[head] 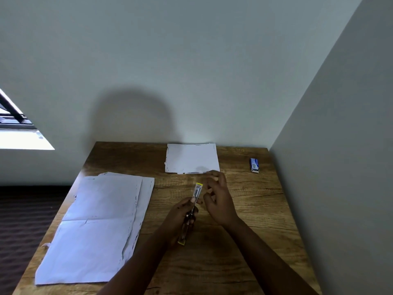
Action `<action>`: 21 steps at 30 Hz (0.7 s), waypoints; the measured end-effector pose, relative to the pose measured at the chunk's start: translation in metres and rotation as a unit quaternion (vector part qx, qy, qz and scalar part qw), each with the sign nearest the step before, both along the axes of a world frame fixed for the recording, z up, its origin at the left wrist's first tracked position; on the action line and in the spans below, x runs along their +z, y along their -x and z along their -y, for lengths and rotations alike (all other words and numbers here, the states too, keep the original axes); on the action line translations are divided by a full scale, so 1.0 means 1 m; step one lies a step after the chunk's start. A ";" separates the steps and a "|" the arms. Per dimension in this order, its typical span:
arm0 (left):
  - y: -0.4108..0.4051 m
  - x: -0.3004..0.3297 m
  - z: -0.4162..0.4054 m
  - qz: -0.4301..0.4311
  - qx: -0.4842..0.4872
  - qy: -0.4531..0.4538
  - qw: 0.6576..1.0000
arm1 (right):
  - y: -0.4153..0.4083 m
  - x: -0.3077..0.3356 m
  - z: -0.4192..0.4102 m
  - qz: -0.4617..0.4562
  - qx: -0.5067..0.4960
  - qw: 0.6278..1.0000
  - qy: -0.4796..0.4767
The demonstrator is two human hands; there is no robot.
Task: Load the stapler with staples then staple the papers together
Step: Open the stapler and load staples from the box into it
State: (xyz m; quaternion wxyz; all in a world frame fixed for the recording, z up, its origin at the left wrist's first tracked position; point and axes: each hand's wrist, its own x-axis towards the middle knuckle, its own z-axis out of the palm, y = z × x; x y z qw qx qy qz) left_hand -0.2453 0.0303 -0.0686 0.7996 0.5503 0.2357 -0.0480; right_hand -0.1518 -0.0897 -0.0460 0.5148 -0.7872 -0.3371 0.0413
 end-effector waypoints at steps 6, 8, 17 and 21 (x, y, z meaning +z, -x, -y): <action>0.003 -0.001 0.002 -0.009 -0.005 0.013 1.000 | 0.002 -0.004 0.001 0.004 0.001 1.000 0.022; 0.006 -0.001 0.003 -0.012 0.001 0.014 1.000 | 0.001 -0.002 0.002 -0.005 -0.037 0.999 -0.010; 0.002 0.003 0.004 -0.017 0.060 -0.066 0.996 | 0.023 -0.010 -0.009 -0.476 -0.166 0.854 -0.127; 0.004 0.003 0.011 -0.013 0.067 -0.149 0.987 | 0.032 -0.013 -0.011 -0.551 -0.168 0.794 -0.193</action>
